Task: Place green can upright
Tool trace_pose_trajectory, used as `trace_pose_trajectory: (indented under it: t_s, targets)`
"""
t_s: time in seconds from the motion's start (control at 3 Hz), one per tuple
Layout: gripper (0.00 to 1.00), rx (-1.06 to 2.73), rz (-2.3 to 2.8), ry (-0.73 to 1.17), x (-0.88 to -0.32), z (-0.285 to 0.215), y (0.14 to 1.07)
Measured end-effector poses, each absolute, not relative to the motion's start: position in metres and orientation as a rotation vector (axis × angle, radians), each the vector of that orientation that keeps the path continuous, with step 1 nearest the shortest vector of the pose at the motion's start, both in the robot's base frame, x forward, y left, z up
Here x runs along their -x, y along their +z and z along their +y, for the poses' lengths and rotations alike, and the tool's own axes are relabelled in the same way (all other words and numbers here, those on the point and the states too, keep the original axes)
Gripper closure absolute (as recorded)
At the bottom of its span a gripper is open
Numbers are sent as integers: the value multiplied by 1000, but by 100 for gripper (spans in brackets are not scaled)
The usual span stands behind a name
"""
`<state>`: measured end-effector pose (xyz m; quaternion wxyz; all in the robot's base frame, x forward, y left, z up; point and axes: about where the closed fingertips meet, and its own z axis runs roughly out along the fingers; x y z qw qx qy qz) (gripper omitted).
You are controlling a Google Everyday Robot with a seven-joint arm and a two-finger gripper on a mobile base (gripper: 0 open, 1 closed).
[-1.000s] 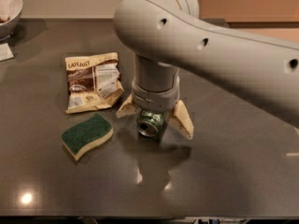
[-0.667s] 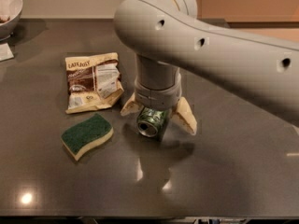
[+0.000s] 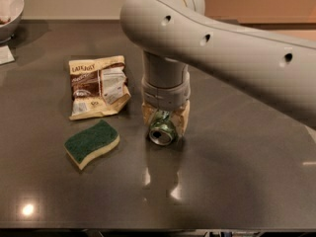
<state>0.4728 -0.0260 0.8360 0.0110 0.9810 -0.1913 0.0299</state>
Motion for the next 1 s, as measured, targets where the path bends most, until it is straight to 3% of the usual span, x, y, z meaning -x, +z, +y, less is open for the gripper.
trace_pose_trajectory:
  t_s: [0.67, 1.0]
  targets:
    - [87, -3085, -822, -40, -479, -31, 858]
    - [100, -3074, -1171, -209, -488, -46, 884]
